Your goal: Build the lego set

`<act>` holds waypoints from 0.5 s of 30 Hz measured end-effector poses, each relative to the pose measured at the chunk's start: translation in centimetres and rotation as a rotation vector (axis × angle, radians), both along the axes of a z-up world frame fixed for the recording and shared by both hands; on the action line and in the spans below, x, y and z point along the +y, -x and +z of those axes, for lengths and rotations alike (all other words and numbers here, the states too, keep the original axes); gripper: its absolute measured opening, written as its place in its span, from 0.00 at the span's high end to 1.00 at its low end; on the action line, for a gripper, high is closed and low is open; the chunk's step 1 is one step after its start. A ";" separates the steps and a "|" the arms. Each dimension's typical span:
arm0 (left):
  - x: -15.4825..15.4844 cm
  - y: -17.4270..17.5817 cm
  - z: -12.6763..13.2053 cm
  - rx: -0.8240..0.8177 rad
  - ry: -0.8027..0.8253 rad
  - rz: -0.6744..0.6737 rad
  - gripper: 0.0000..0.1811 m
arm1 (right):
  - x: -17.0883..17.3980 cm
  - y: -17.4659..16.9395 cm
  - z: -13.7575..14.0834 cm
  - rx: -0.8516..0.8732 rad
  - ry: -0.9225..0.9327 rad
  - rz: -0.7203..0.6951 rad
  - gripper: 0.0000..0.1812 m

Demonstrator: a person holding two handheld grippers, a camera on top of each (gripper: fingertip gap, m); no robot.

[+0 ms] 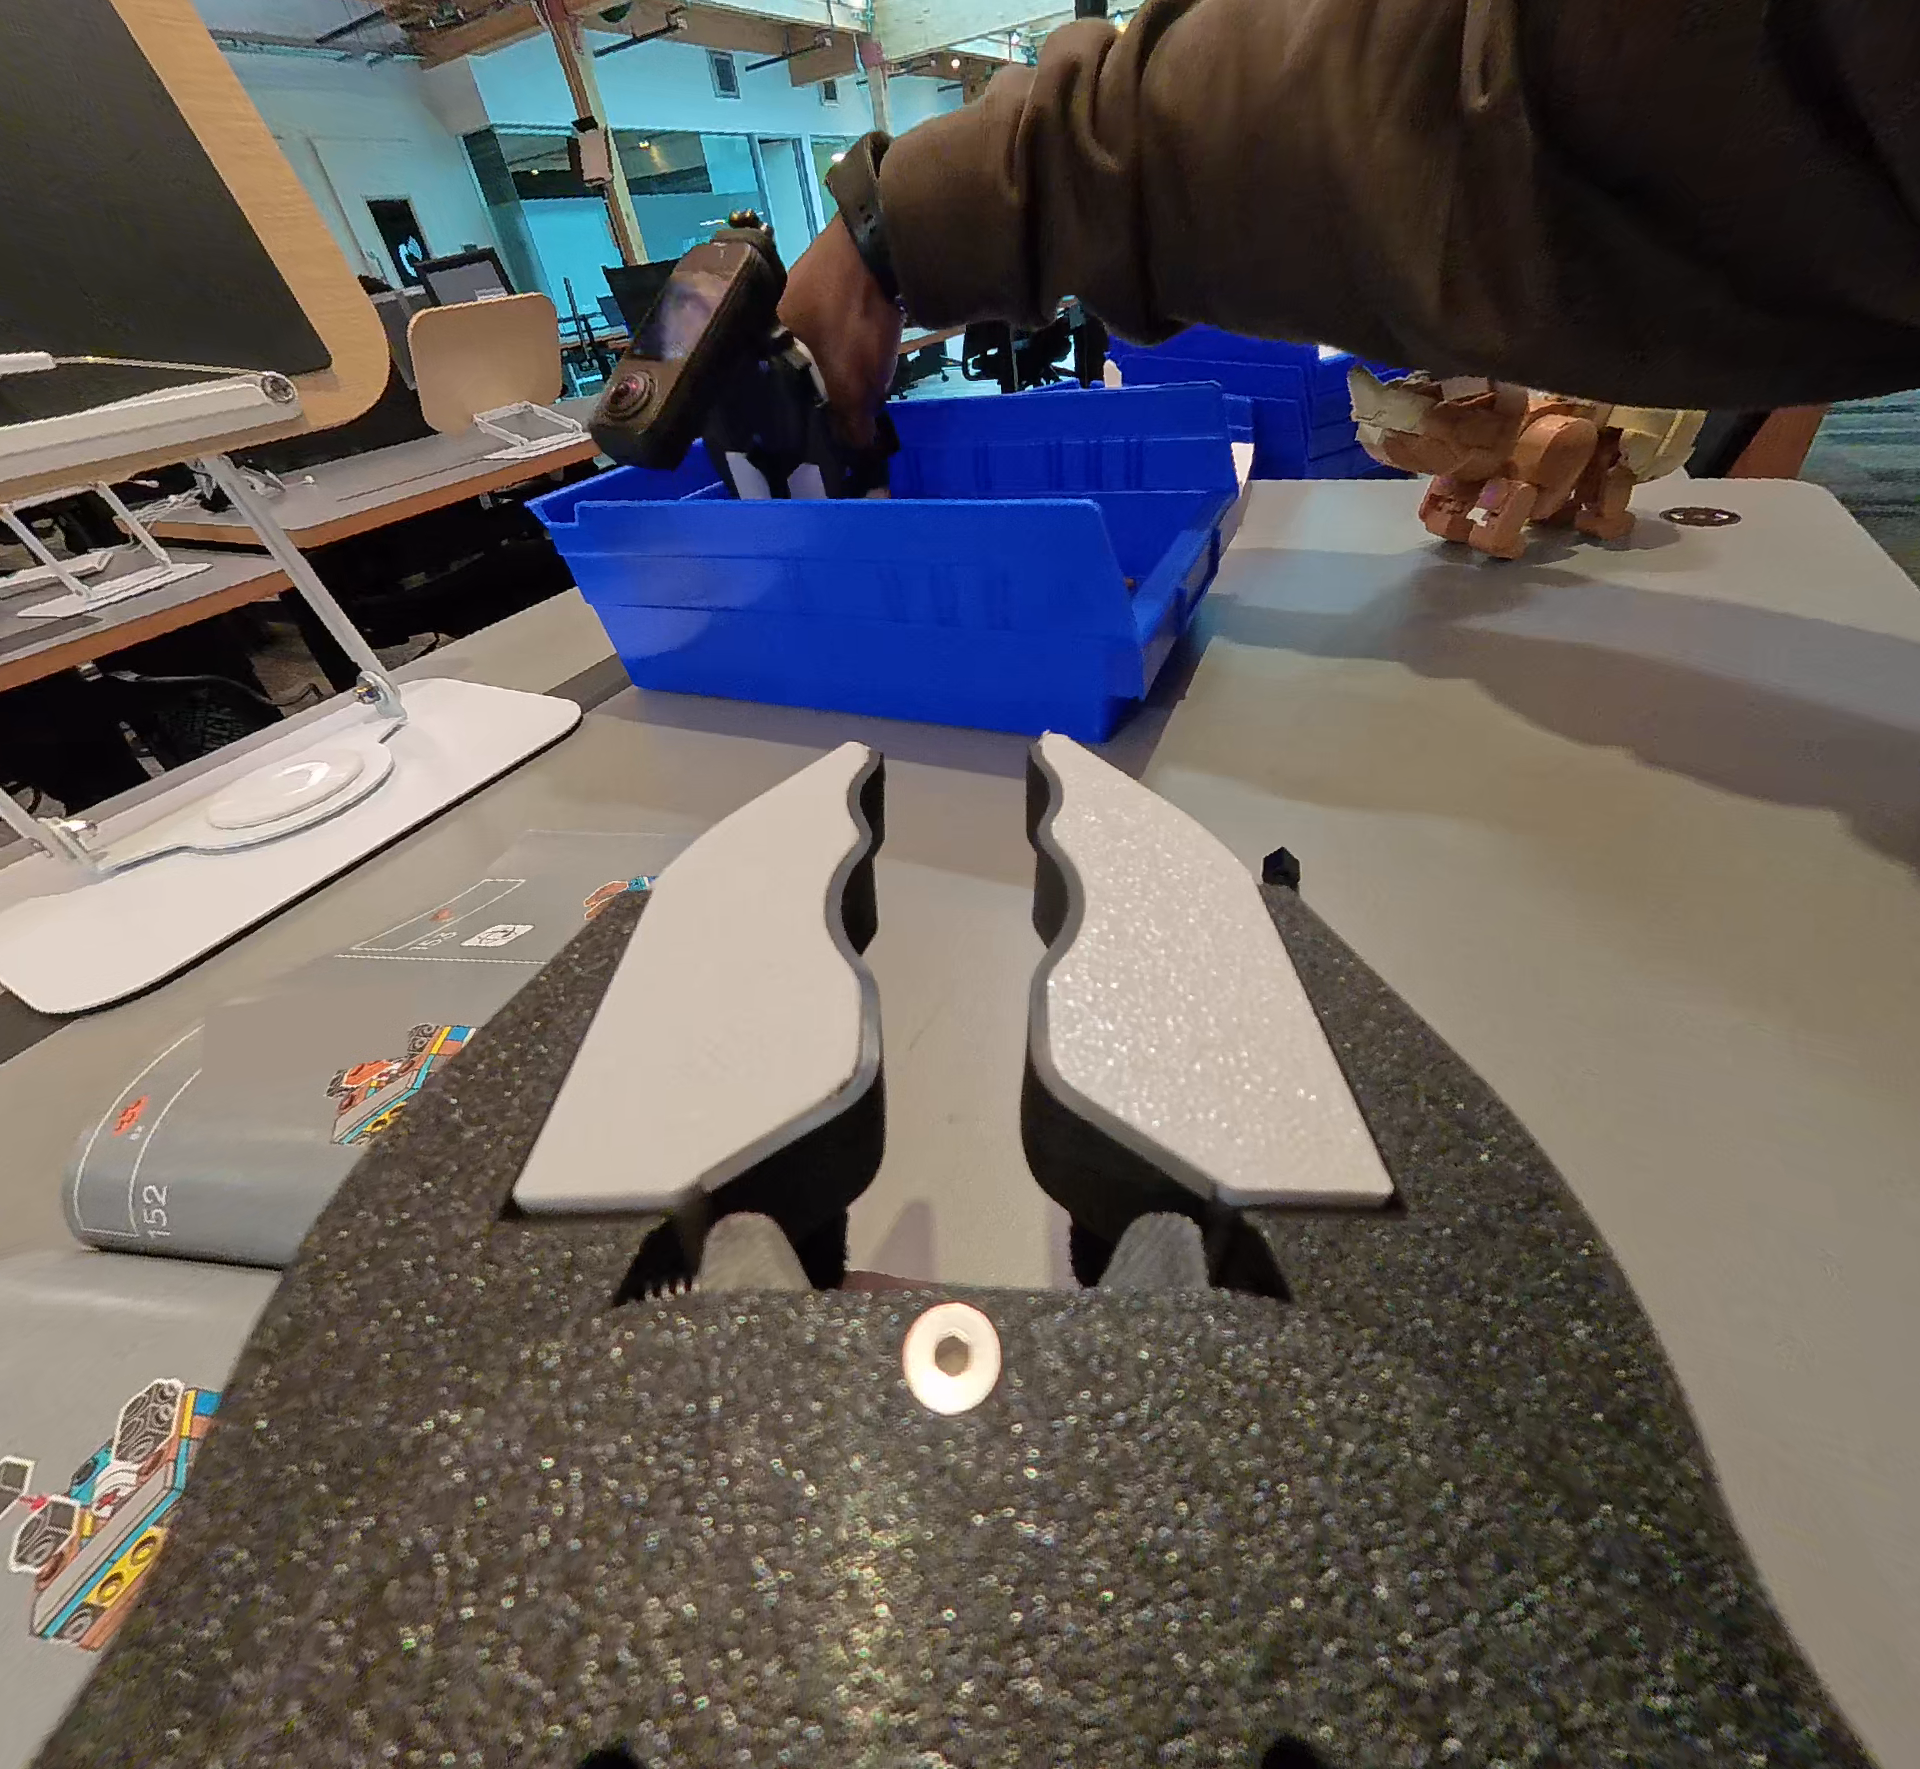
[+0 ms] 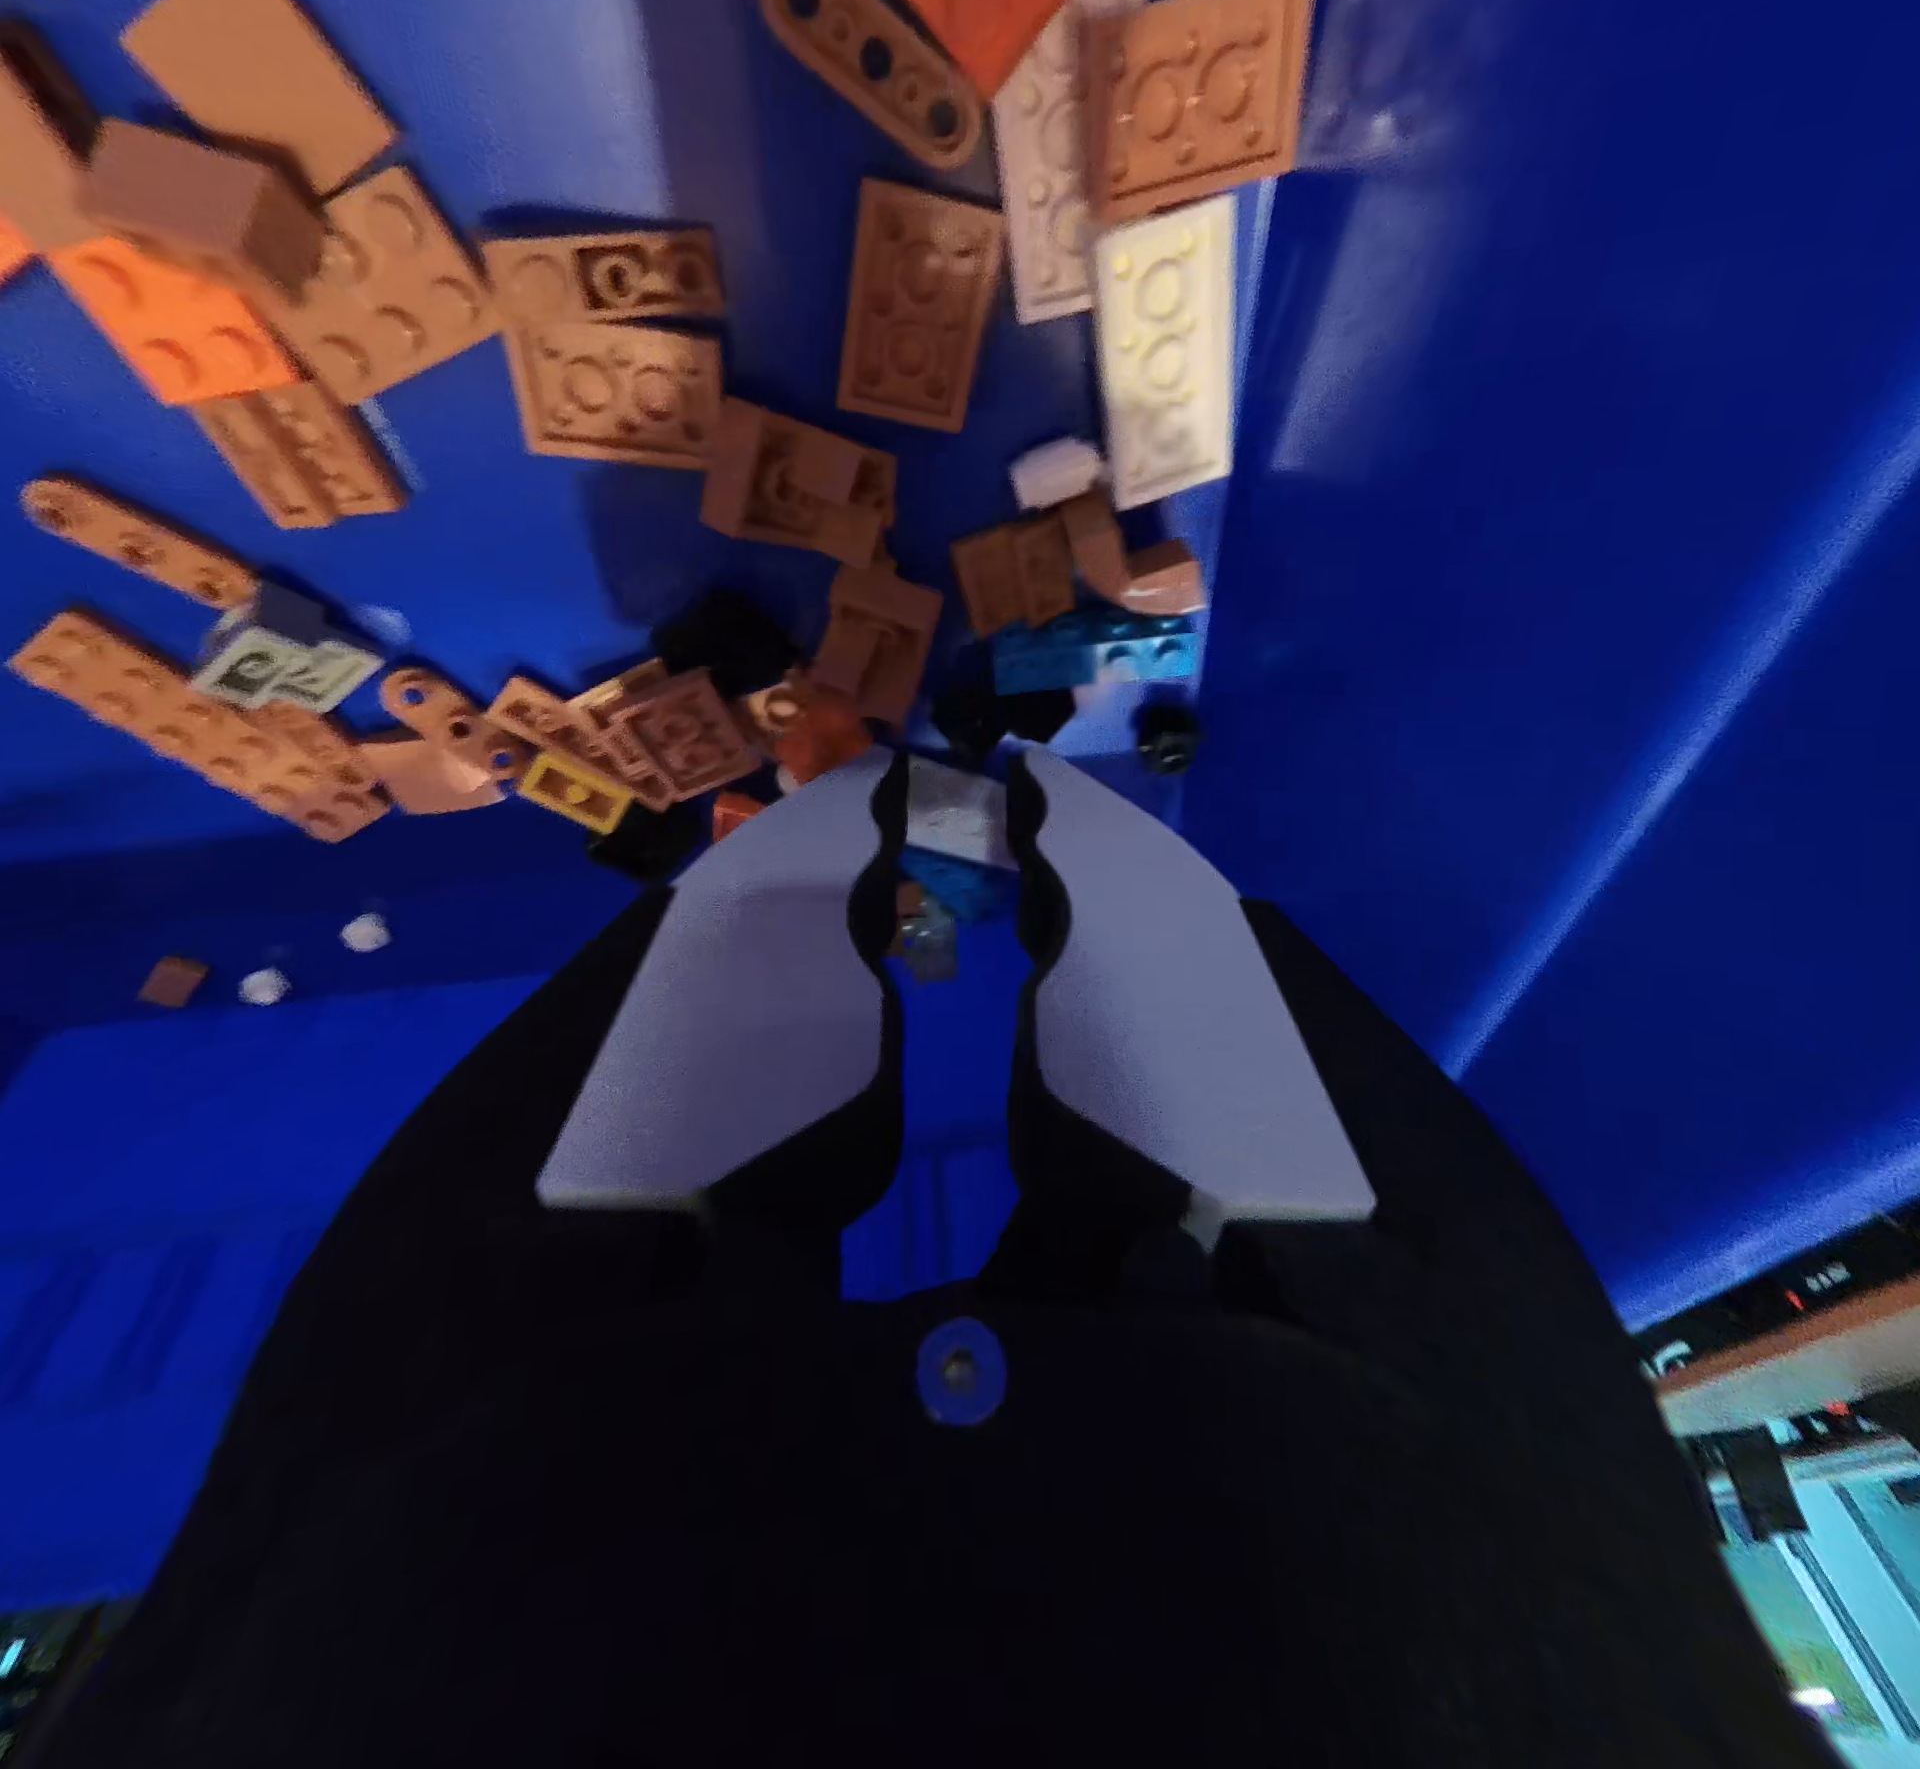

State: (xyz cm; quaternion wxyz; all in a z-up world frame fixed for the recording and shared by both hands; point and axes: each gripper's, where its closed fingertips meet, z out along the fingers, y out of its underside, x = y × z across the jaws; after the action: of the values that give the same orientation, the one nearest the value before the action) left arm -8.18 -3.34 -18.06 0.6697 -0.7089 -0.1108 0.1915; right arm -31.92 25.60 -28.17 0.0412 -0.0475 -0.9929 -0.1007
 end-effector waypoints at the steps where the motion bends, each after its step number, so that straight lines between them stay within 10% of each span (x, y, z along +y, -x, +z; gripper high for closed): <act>1: 0.0 0.0 0.0 0.000 0.001 -0.001 0.86 | 0.1 -0.4 0.1 -0.014 -0.002 0.004 0.90; 15: 0.1 -0.1 -0.2 0.000 0.010 -0.004 0.86 | -0.5 1.0 0.5 0.076 0.040 0.071 0.86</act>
State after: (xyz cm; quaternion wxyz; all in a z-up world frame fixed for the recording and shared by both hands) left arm -8.11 -3.22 -18.24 0.6665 -0.7125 -0.1085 0.1908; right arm -32.94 25.14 -27.62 0.0813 -0.0170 -0.9935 -0.0776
